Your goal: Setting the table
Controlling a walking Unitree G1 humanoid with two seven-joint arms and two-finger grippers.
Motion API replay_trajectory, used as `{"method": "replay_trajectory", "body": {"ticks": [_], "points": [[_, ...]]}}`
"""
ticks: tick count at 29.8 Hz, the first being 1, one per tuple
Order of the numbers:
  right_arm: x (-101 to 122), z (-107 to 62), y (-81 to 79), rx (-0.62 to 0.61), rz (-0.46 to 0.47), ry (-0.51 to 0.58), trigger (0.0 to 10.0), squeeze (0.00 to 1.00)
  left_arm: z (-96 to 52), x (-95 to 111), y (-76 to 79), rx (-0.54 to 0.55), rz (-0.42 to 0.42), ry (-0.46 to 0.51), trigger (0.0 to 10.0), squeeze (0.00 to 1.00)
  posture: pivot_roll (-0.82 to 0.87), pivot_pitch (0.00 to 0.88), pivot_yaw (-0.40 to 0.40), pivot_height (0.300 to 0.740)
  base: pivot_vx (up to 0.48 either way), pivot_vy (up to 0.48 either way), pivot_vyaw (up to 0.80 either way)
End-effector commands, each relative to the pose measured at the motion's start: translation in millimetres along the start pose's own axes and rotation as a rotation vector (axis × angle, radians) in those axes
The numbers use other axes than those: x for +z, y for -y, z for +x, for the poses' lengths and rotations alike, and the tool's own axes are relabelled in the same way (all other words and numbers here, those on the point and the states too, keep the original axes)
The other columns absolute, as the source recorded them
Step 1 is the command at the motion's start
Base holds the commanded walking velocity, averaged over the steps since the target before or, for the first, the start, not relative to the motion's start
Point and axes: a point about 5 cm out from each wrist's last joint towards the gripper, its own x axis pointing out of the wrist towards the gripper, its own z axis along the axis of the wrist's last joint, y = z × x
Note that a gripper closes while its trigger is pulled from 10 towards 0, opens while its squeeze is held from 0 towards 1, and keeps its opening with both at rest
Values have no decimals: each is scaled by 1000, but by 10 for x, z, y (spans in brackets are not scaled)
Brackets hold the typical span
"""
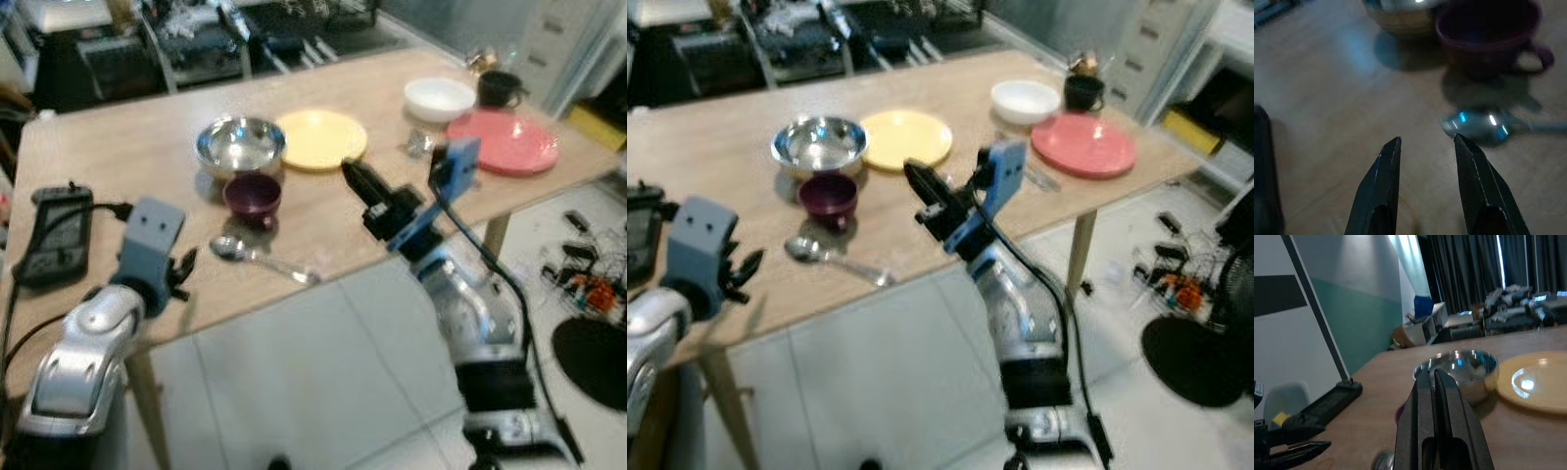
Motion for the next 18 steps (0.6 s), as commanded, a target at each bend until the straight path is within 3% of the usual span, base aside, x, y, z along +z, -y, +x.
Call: {"method": "replay_trajectory", "body": {"ticks": [1,2,10,18], "points": [[26,15,-22,-2,-14,6,10000,0,6,-40,-11,10,0,-15,10000,0,100,200,65,740,480,0,0],[-96,17,26,-81,-80,-47,10000,0,34,-21,3,11,-9,-18,10000,0,100,200,65,740,480,0,0],[-100,98,69,-152,-63,-27,10000,0,38,17,-4,25,2,-9,10000,0,117,192,65,740,449,0,0],[-81,23,146,-202,-90,-40,10000,0,60,73,54,11,27,35,10000,0,108,194,66,740,0,0,0]]}}
